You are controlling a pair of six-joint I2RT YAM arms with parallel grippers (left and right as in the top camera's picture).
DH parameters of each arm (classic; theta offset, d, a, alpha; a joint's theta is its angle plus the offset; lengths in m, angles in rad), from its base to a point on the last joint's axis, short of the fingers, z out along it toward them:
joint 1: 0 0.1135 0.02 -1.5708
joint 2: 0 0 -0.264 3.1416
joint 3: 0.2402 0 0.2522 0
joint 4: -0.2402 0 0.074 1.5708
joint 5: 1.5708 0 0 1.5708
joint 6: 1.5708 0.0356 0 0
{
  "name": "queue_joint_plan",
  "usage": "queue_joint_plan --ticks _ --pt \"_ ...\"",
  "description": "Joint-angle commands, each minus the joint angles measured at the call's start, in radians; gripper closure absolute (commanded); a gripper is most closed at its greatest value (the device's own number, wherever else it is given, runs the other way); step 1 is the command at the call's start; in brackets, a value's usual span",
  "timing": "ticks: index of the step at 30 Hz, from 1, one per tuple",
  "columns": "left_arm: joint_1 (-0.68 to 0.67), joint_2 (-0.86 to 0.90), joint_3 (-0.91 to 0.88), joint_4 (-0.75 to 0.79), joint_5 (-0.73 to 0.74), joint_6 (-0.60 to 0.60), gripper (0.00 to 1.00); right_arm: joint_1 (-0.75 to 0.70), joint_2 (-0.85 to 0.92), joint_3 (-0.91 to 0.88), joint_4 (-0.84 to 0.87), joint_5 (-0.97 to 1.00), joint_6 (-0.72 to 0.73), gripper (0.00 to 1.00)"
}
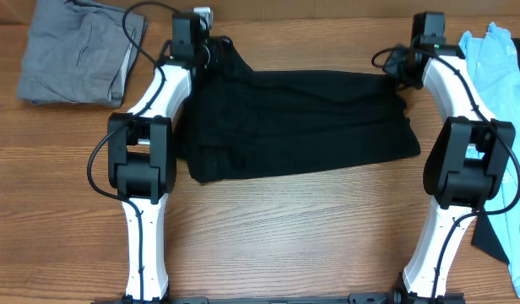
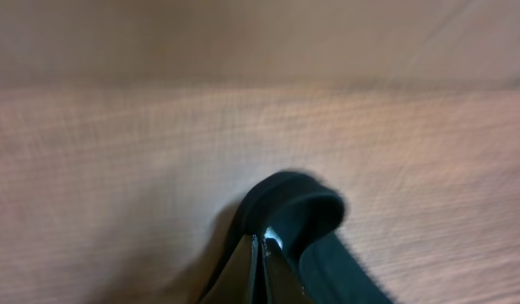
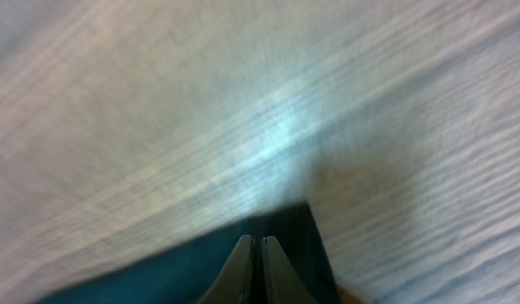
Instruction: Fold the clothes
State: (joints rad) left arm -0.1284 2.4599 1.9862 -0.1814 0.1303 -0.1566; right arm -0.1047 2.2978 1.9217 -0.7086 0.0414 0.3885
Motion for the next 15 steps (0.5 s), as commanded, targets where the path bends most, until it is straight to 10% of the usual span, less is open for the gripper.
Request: queue_joint_plan --ticks 1,15 --pt "0.005 0.012 0.101 -0.025 -0.007 0.000 0.96 -0.003 0.004 0.051 -0.004 0.029 0.000 0.96" --pt "0.013 0.012 0.244 -0.117 -0.010 0.030 0.96 -0.023 -0.003 0.106 -0.003 0.029 0.006 0.96"
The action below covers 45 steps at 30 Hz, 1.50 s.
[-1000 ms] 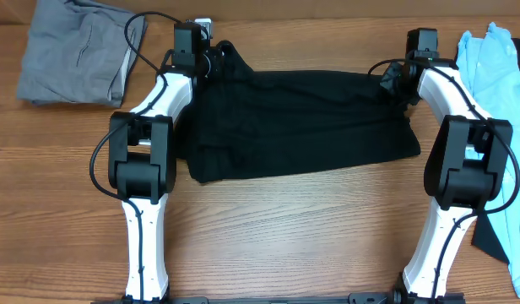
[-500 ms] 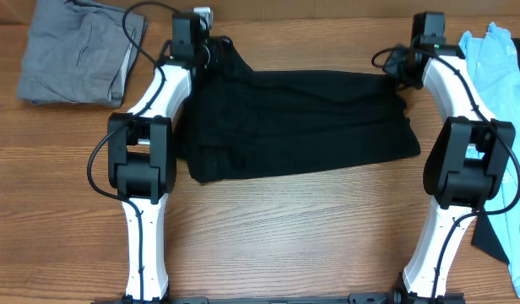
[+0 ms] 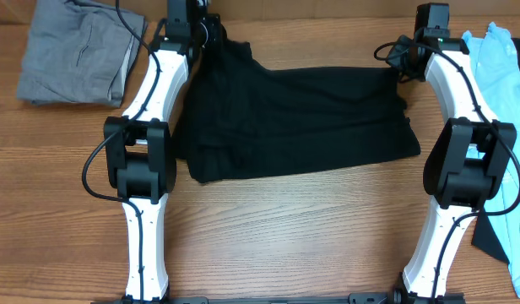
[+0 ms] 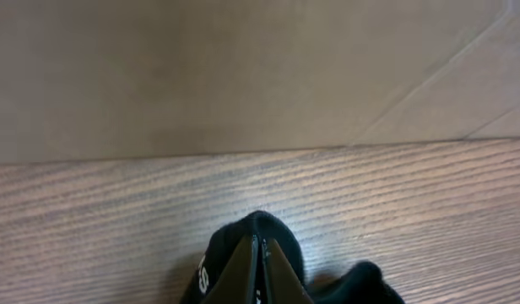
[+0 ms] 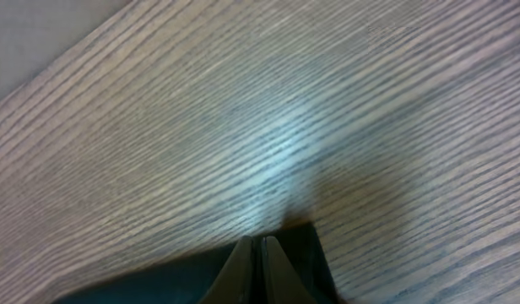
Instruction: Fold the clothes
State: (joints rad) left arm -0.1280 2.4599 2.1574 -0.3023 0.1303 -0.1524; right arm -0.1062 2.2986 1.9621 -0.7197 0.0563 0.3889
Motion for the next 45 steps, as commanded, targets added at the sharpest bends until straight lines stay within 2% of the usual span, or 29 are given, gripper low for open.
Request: queue_joint_plan --ticks 1,9,19,27,38,45 --pt "0.016 0.012 0.084 0.002 -0.012 0.026 0.96 -0.029 -0.004 0.076 0.008 0.014 0.008 0.96" --pt "0.047 0.012 0.137 -0.033 -0.041 0.026 0.96 -0.085 -0.004 0.127 0.008 -0.028 0.030 0.96" --pt "0.050 -0.009 0.147 -0.066 -0.041 0.026 0.96 -0.085 -0.004 0.127 0.009 -0.072 0.029 0.96" --pt "0.049 -0.046 0.148 -0.325 -0.011 0.025 0.96 -0.085 -0.006 0.127 -0.107 -0.115 0.035 0.96" --pt "0.049 -0.135 0.148 -0.501 0.082 0.026 0.96 -0.087 -0.019 0.127 -0.248 -0.113 0.056 0.96" --pt "0.048 -0.210 0.148 -0.706 0.119 0.025 0.96 -0.089 -0.019 0.127 -0.278 -0.107 0.057 0.96"
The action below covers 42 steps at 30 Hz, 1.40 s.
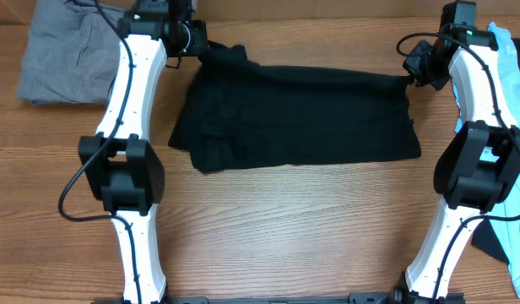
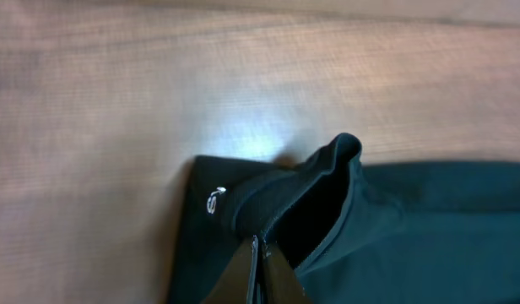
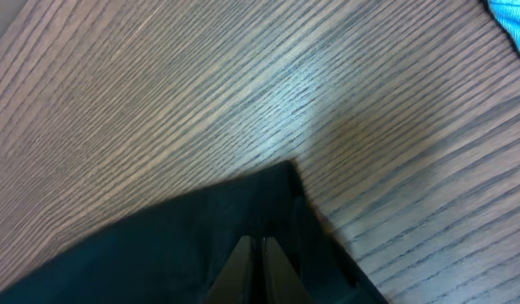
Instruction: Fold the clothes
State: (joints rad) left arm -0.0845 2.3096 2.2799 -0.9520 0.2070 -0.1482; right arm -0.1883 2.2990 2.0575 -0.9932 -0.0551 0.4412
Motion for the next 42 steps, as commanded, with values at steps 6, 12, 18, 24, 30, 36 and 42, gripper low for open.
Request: queue_joint_plan --ticks 6,12,18,24,30,36,42 --pt "0.005 -0.059 0.025 -0.233 0.053 0.017 0.96 -0.023 -0.019 0.032 -0.025 0.021 0.027 0.96" --pt "0.006 -0.059 0.025 -0.370 0.045 0.017 0.96 -0.066 -0.019 0.032 -0.066 0.023 0.061 0.96" --pt "0.006 -0.059 0.025 -0.492 0.045 -0.001 0.96 -0.082 -0.019 0.032 -0.101 0.013 0.039 0.96" --pt "0.006 -0.059 0.025 -0.609 0.030 -0.013 0.96 -0.082 -0.019 0.032 -0.169 0.009 0.030 0.96" --pt "0.006 -0.059 0.025 -0.721 -0.103 -0.059 0.96 -0.082 -0.019 0.031 -0.268 0.008 0.022 0.96" --pt "0.006 -0.058 -0.003 -0.738 -0.129 -0.066 0.96 -0.068 -0.017 0.029 -0.312 0.008 0.000 0.96" --pt "0.006 -0.058 -0.089 -0.725 -0.130 -0.069 0.96 -0.064 -0.015 0.008 -0.322 0.009 0.000 0.96"
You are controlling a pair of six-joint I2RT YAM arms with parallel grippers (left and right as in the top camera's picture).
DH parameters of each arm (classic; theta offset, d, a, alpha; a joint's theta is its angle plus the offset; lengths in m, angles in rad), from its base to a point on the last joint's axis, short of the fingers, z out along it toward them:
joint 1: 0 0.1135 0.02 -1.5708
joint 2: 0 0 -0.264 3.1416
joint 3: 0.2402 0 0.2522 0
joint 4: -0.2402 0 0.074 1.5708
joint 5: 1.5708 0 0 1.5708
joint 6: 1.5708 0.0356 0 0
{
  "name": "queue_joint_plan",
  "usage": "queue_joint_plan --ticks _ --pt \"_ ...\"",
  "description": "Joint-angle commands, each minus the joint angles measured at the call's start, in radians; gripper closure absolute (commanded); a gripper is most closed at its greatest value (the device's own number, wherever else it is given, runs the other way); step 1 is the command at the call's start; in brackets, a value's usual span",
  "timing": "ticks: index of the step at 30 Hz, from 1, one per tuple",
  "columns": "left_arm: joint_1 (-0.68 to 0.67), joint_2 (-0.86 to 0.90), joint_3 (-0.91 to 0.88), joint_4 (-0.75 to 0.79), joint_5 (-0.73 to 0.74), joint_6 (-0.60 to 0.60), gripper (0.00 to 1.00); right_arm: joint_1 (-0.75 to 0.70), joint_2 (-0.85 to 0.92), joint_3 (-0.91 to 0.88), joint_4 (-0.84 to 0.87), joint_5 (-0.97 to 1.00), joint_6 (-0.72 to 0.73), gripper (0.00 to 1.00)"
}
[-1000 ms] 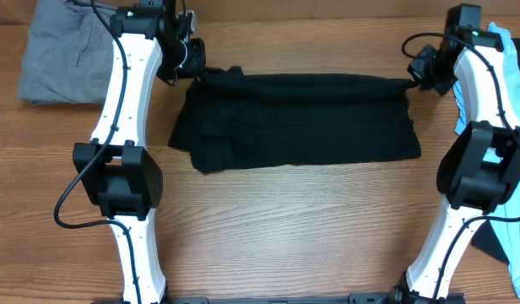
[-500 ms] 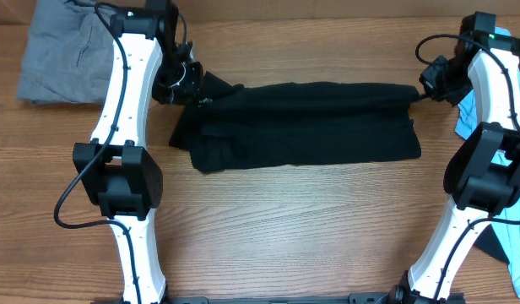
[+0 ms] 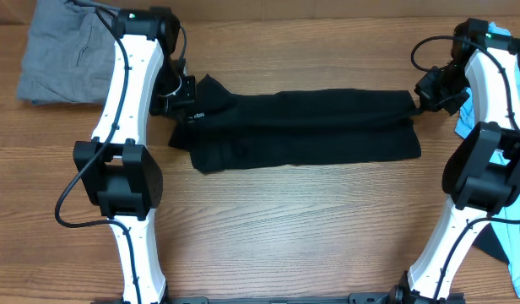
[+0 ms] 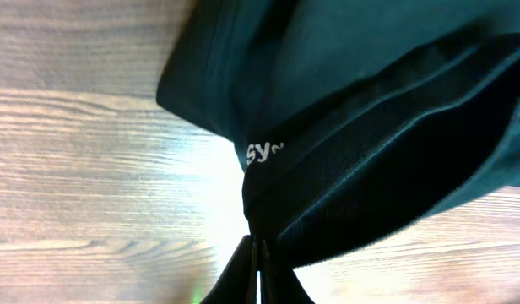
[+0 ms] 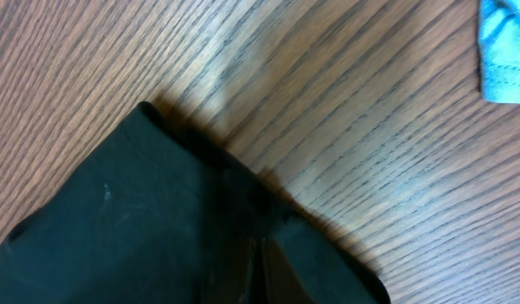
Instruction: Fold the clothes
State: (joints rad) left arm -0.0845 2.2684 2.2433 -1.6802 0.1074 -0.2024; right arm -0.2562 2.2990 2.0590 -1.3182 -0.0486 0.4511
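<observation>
A black garment (image 3: 302, 127) lies across the middle of the wooden table as a long band, its far edge folded toward the near edge. My left gripper (image 3: 186, 100) is shut on the garment's left end (image 4: 327, 160), where white lettering (image 4: 264, 153) shows. My right gripper (image 3: 419, 95) is shut on the right end (image 5: 159, 219). In both wrist views the fingertips are pressed together with black cloth between them.
A folded grey garment (image 3: 70, 51) lies at the far left corner. A light blue garment (image 3: 517, 93) hangs over the right edge, its corner also showing in the right wrist view (image 5: 505, 51). Bare wood (image 3: 294, 228) spans the near half of the table.
Both grippers have moved nearer with the garment's far edge still held. The far edge now lies over the lower half, so the black cloth is a narrower band.
Both grippers were shut on the far corners of the flat black garment. At 2.9 s ago they stood farther back, and at 1.4 s ago farther apart with the cloth stretched. Now the far edge sits folded over toward the near edge.
</observation>
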Motion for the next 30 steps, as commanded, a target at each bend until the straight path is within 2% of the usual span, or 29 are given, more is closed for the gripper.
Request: queue_joint_plan --ticks 1,3,5,7,9,12,13,16,19,22,24,26,29,30 --pt "0.006 -0.017 -0.068 0.007 -0.030 -0.014 0.96 0.003 -0.015 0.002 0.002 0.002 -0.011 0.95" --pt "0.006 -0.017 -0.099 0.021 -0.030 -0.014 0.96 0.003 -0.015 -0.009 0.002 0.002 -0.010 0.87" --pt "0.006 -0.017 -0.121 0.033 -0.031 -0.014 0.95 0.003 -0.015 -0.021 0.000 0.002 -0.011 0.64" --pt "0.006 -0.017 -0.135 0.042 -0.030 -0.014 0.85 0.003 -0.015 -0.031 -0.006 0.002 -0.011 0.52" --pt "0.006 -0.017 -0.138 0.041 -0.030 -0.014 0.74 0.003 -0.015 -0.035 -0.024 0.003 -0.011 0.47" --pt "0.006 -0.017 -0.138 0.040 -0.030 -0.011 0.41 0.003 -0.015 -0.035 -0.026 0.003 -0.014 0.37" --pt "0.006 -0.017 -0.138 0.043 -0.030 -0.011 0.41 0.003 -0.015 -0.035 -0.022 0.003 -0.014 0.36" --pt "0.006 -0.018 -0.136 0.074 -0.029 -0.011 0.40 0.002 -0.015 -0.034 -0.007 0.002 -0.014 0.32" --pt "0.006 -0.018 -0.122 0.130 0.003 -0.011 0.49 0.002 -0.015 -0.034 0.008 0.002 -0.014 0.29" --pt "0.001 -0.018 -0.110 0.210 0.096 0.021 0.56 0.005 -0.015 -0.035 0.026 -0.010 -0.024 0.30" --pt "-0.006 -0.017 -0.113 0.263 0.156 0.055 0.56 0.012 -0.015 -0.035 0.051 -0.094 -0.106 0.30" --pt "-0.025 -0.014 -0.129 0.319 0.163 0.063 0.52 0.028 -0.013 -0.038 0.066 -0.143 -0.163 0.30" --pt "-0.047 -0.007 -0.147 0.336 0.155 0.076 0.51 0.043 -0.004 -0.038 0.063 -0.133 -0.164 0.38" --pt "-0.054 -0.003 -0.150 0.336 0.155 0.076 0.54 0.048 0.000 -0.038 0.061 -0.133 -0.164 0.48"
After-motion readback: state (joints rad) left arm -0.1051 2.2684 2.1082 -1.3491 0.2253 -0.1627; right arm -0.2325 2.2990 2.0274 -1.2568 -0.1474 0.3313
